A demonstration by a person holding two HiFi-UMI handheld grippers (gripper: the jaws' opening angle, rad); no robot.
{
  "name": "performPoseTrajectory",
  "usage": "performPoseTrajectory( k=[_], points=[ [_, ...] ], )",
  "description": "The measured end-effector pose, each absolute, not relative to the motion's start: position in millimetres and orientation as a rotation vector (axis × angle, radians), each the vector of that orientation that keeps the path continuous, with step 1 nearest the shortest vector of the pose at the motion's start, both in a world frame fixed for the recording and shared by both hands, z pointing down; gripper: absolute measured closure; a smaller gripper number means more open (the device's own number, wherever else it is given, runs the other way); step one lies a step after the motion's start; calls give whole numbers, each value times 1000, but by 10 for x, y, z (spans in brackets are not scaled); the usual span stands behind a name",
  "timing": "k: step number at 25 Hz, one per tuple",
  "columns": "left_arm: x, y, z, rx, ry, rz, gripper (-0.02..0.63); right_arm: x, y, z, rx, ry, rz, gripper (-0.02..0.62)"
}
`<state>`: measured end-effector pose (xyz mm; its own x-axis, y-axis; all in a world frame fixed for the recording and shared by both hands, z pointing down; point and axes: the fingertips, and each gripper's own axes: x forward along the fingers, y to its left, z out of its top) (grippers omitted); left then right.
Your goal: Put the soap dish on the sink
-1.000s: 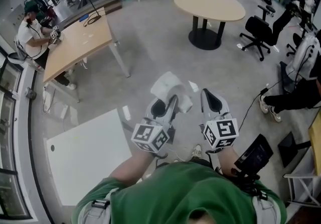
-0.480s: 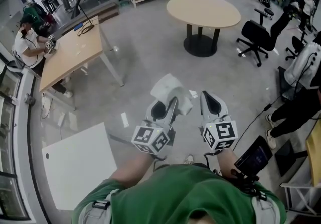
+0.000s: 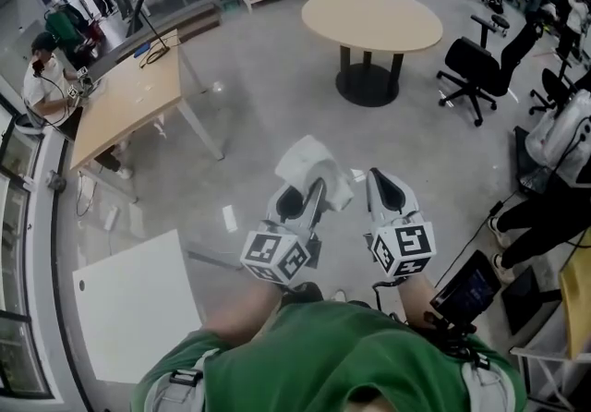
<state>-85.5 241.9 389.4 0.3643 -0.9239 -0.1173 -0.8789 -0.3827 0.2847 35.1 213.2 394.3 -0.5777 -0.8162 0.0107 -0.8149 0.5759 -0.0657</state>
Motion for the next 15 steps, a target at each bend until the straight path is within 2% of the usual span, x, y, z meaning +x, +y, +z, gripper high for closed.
performPoseTrajectory(
  k=[15],
  points=[
    [-787, 1721, 3890, 2498, -1560, -379, 456, 394, 1494, 3951, -1495, 2737, -94, 594]
  ],
)
